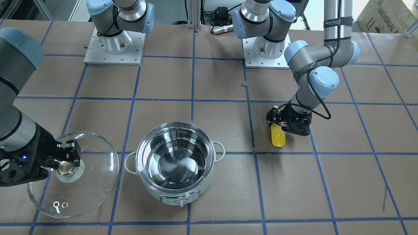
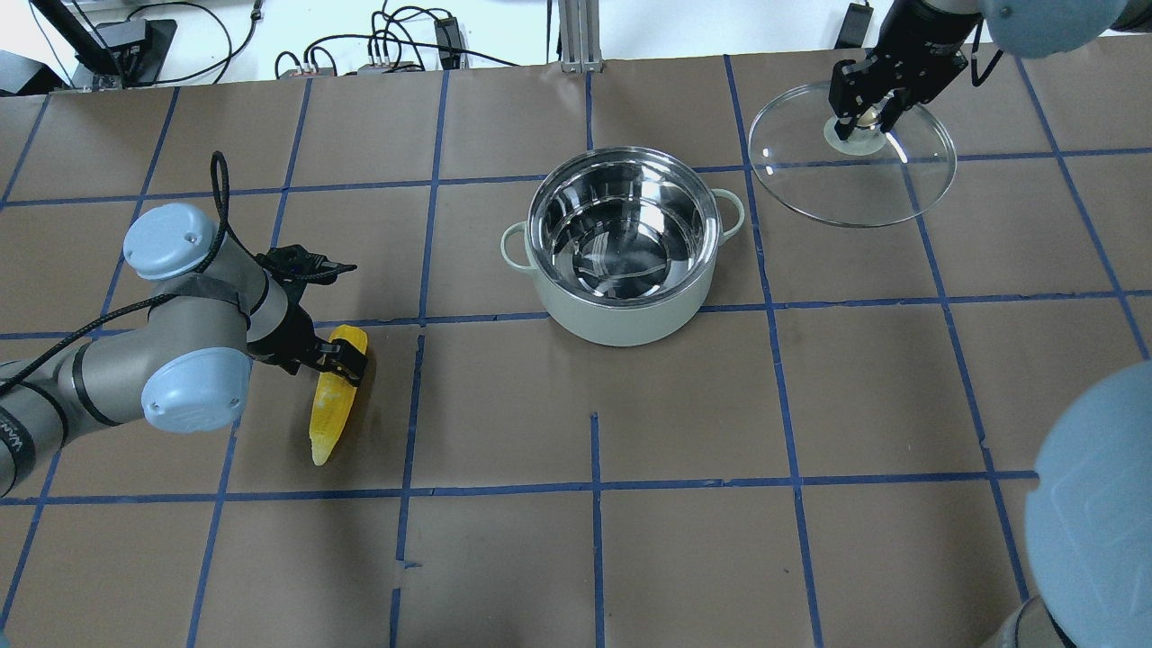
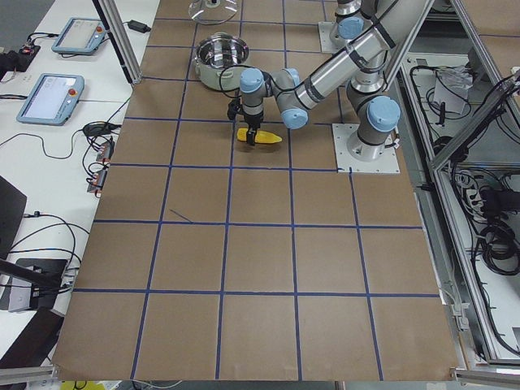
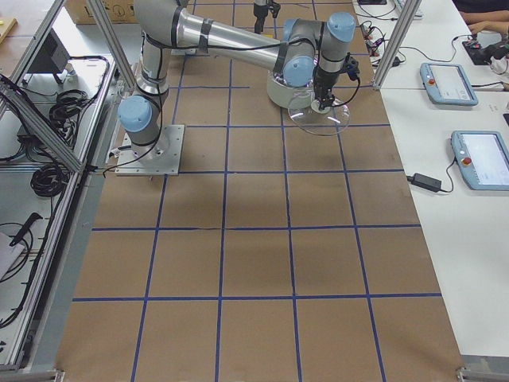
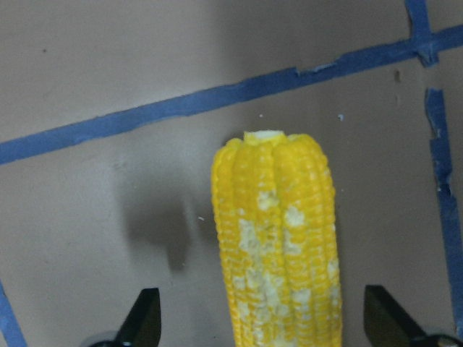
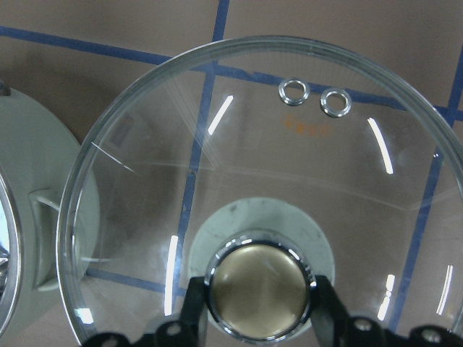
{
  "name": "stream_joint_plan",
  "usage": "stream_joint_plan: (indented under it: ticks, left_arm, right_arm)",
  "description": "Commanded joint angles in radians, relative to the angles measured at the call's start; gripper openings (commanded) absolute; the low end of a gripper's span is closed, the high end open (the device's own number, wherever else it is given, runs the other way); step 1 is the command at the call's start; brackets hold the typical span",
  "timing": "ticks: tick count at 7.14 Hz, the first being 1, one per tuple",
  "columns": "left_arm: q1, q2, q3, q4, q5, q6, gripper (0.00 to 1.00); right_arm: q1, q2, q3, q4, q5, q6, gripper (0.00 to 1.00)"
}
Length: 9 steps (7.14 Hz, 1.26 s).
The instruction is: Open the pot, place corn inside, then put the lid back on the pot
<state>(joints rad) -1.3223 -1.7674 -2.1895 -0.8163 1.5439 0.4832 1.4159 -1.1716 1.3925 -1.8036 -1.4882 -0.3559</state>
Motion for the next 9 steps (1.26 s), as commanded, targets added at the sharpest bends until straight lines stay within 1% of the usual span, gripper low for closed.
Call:
stream_joint_plan:
  ticks: [1,2,3,4,5,6,7,9]
  left_arm:
    - [0.000,0.003,-0.019,0.023,-0.004,-0.023,1.00]
    - [0.000,0.005,-0.019,0.026,-0.007,-0.028,1.00]
    - [0.000,0.005,-0.019,0.041,-0.011,-0.061,0.92]
    - [0.000,0.002,-0.019,0.046,-0.011,-0.081,0.74]
    - [0.000,0.000,-0.019,0.046,-0.013,-0.112,0.46]
    - [-0.002,0.003,-0.019,0.046,-0.015,-0.139,0.31]
    - [-0.003,0.005,-0.019,0.046,-0.015,-0.162,0.24]
    - [-0.005,0.043,-0.006,0.031,0.002,-0.170,0.21]
  right_arm:
    - [0.000,0.004,0.039,-0.043,0.000,0.000,0.38]
    - [0.000,0.019,0.063,-0.086,0.000,-0.001,0.38]
    - [0.000,0.029,0.095,-0.130,0.000,-0.003,0.38]
    - [-0.002,0.030,0.114,-0.153,0.000,-0.005,0.38]
    - [-0.012,0.041,0.121,-0.167,0.002,-0.005,0.38]
    - [-0.021,0.047,0.122,-0.172,0.002,-0.006,0.38]
    - [-0.021,0.058,0.123,-0.172,0.002,-0.011,0.38]
    - [-0.020,0.088,0.123,-0.192,0.002,-0.009,0.38]
